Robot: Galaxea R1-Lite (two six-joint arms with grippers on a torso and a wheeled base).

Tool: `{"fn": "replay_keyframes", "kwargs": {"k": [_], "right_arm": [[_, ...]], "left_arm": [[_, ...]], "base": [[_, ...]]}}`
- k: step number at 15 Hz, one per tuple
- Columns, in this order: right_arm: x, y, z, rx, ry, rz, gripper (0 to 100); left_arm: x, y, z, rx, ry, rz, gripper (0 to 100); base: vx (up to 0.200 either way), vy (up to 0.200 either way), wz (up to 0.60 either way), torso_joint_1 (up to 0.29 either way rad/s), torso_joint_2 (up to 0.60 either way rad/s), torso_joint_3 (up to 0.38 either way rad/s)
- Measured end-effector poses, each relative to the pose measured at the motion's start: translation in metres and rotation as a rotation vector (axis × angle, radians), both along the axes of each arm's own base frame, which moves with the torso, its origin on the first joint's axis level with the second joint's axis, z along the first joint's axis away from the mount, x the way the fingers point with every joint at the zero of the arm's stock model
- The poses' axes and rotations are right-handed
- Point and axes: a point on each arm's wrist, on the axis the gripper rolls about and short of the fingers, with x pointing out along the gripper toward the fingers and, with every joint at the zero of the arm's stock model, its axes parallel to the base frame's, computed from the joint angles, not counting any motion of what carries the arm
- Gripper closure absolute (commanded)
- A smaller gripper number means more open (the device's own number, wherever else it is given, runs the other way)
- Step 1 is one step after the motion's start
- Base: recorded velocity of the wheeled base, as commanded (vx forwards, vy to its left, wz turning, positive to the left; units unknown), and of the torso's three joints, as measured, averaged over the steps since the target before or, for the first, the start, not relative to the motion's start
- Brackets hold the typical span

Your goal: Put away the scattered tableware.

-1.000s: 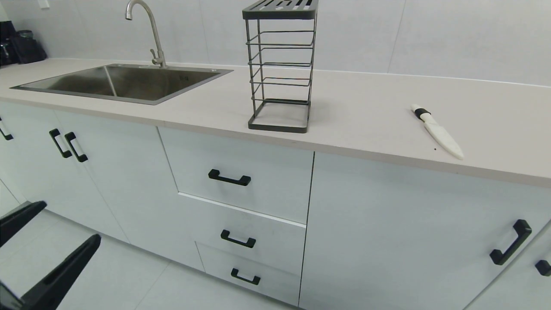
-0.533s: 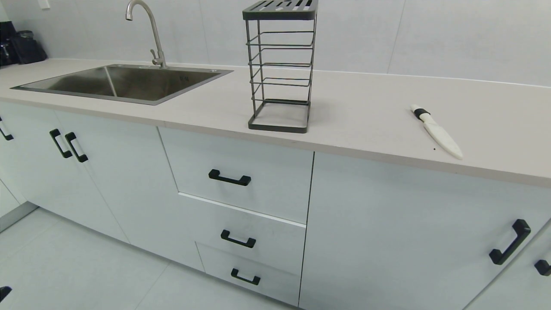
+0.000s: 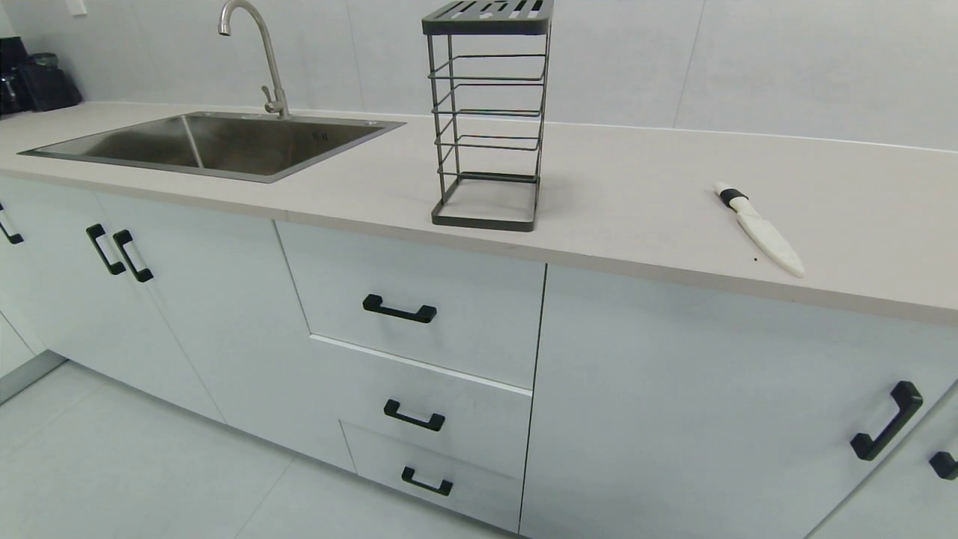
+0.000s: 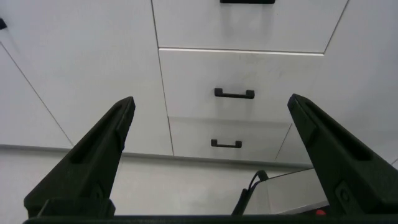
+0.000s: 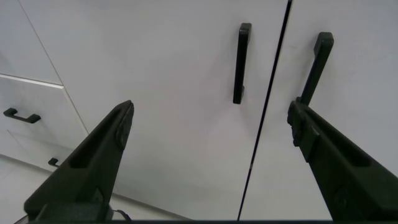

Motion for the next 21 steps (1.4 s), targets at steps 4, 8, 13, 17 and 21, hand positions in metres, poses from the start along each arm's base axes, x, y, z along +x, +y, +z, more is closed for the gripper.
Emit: {"fn": "replay_keyframes", "kwargs": {"k": [4,8,13,17,21], "right_arm": [[0.0,0.0,0.0,0.0,0.0,0.0,0],[0.0,0.0,0.0,0.0,0.0,0.0,0],[0.0,0.0,0.0,0.0,0.0,0.0,0],[0.0,0.0,0.0,0.0,0.0,0.0,0],[0.0,0.0,0.0,0.0,0.0,0.0,0]], "left_arm": [[-0.0014,-0.0002,-0.0007,0.03,-0.024,0.04,0],[-0.0056,0.0007,-0.0065,0.005,-0.029,0.156,0],[-0.0064,0.0006,-0.0067,-0.002,-0.038,0.16,0],[-0.0064,0.0008,-0.0067,-0.009,-0.037,0.166,0],[-0.0064,0.0009,-0.0067,-0.009,-0.038,0.171,0]], "base": [[0.0,0.0,-0.6,0.001,0.0,0.0],[0.0,0.0,-0.3,0.004,0.0,0.002],[0.0,0.0,0.0,0.0,0.0,0.0],[0.05,0.0,0.0,0.001,0.0,0.001],[0.15,0.0,0.0,-0.002,0.0,0.002]]}}
